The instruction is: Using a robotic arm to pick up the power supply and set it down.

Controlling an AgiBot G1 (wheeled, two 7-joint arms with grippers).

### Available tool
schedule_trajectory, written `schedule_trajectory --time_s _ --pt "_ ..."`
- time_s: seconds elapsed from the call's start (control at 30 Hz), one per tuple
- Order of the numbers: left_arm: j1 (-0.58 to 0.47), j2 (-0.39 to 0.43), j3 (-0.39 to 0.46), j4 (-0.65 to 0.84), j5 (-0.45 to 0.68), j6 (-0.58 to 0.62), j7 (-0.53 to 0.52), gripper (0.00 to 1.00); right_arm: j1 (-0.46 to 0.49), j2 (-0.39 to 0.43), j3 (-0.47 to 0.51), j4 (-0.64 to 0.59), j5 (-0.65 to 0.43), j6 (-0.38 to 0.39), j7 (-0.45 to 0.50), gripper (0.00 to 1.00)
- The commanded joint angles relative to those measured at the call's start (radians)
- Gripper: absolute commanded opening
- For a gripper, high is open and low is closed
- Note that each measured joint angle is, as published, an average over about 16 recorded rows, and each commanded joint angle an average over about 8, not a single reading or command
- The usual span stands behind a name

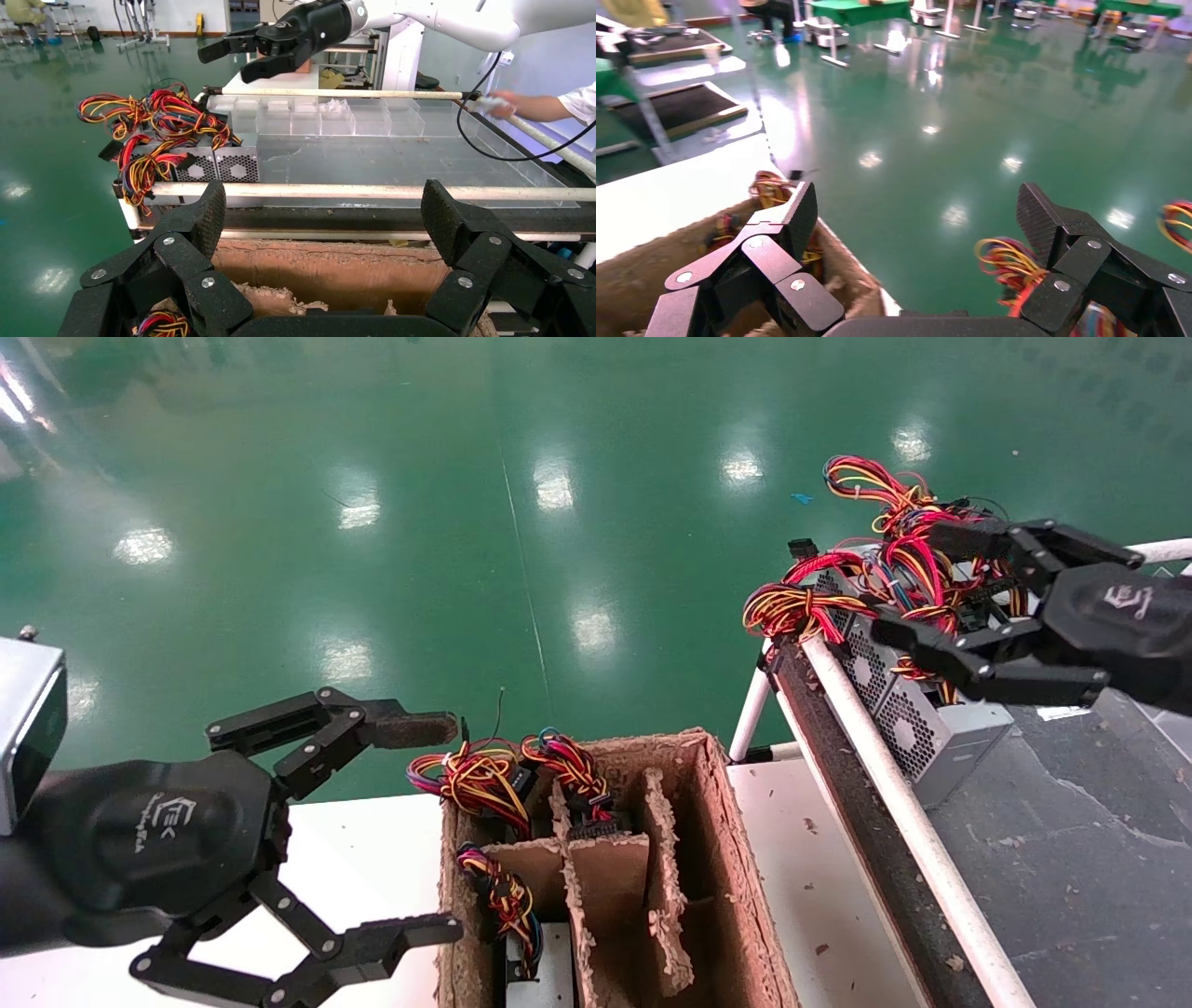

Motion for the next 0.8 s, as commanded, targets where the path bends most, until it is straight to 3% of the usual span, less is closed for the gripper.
schedule_trajectory --time_s 0.03,0.8 --pt "0.0 0.0 0.0 0.0 0.0 0.0 0.0 1.0 -0.016 0.001 0.0 0.028 0.012 -0.003 0.006 1.0" --pt "0.0 0.0 0.0 0.0 0.0 0.0 0.0 1.0 -0.198 0.015 0.002 0.353 0.153 -0.04 0.073 1.0"
